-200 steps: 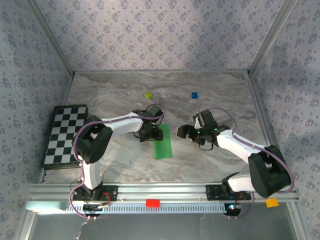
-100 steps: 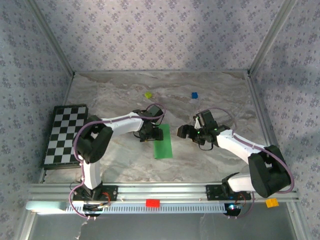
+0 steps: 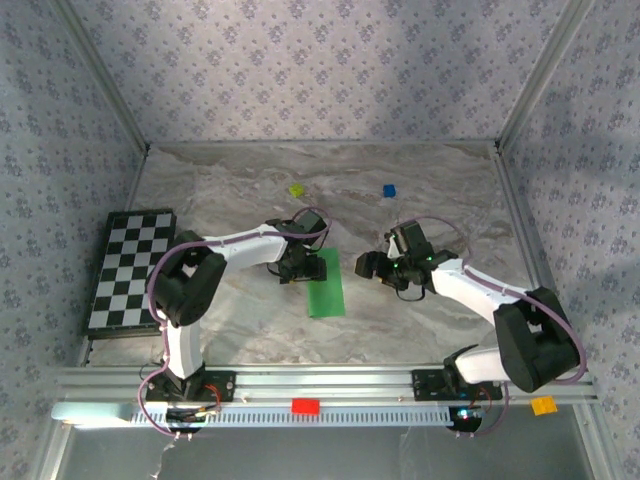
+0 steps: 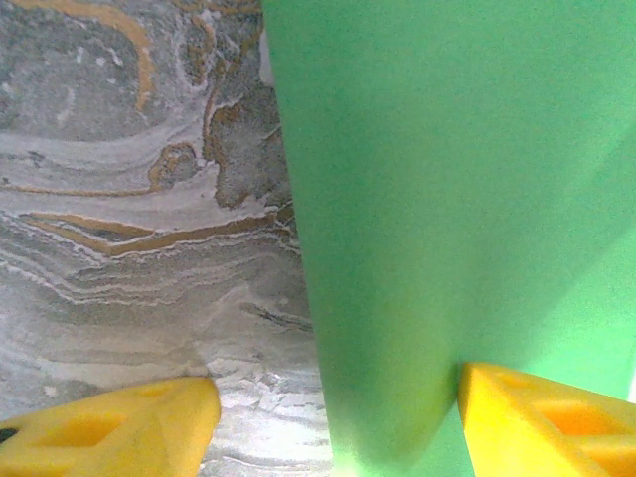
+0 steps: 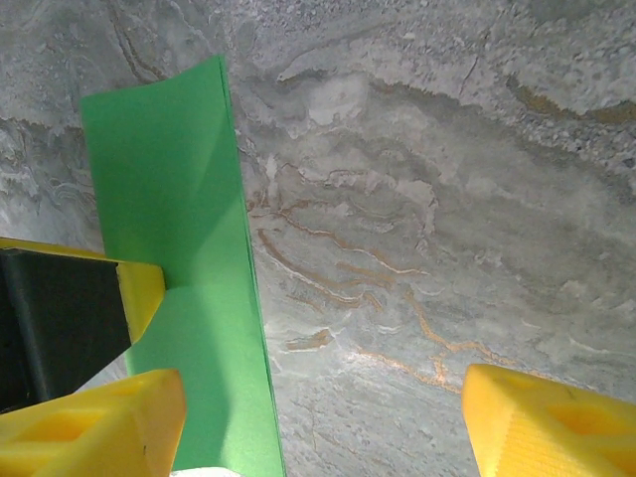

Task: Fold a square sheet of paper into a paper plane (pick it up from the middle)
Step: First fold the square sheet of paper in half at the center of the table.

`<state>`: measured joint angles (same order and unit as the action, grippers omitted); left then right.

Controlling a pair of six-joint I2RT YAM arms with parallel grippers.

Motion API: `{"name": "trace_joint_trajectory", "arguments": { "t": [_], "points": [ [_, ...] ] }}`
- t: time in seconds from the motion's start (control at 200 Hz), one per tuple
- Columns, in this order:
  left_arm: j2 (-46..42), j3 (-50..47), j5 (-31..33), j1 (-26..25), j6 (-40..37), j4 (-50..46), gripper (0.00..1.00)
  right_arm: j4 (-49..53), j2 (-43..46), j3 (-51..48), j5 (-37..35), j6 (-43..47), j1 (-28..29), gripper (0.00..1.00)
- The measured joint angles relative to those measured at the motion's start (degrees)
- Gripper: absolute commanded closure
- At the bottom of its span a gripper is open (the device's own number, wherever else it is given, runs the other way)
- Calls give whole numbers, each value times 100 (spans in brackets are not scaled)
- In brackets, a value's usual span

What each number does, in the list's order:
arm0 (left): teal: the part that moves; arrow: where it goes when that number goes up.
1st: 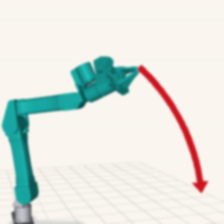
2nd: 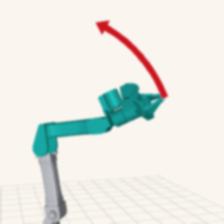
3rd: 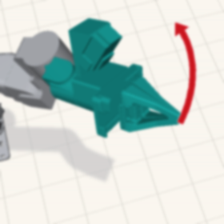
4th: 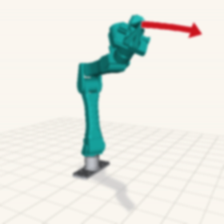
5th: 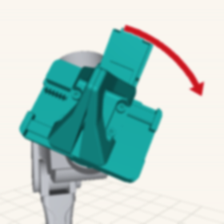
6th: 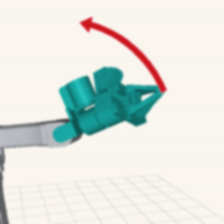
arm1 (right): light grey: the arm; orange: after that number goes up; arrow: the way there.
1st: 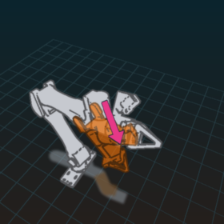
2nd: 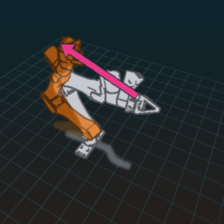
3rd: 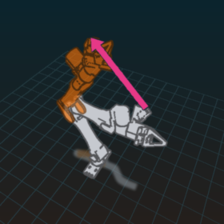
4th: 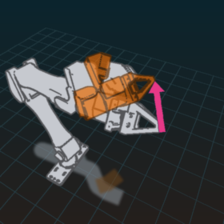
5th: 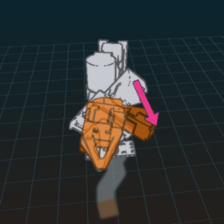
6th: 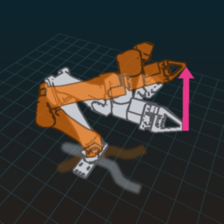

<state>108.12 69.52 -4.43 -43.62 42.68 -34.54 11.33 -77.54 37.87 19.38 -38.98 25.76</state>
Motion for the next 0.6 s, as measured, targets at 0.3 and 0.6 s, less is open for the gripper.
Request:
{"name": "trace_joint_trajectory", "arguments": {
  "t": [0.3, 0.6],
  "points": [
    [7, 0, 0, 0, 0, 2, 31, 0, -63, 0, -4, -2, 28, 25],
    [37, 31, 0, 0, 0, -20, 30, -2, -114, 37, -7, -2, 76, 25]
  ]
}}
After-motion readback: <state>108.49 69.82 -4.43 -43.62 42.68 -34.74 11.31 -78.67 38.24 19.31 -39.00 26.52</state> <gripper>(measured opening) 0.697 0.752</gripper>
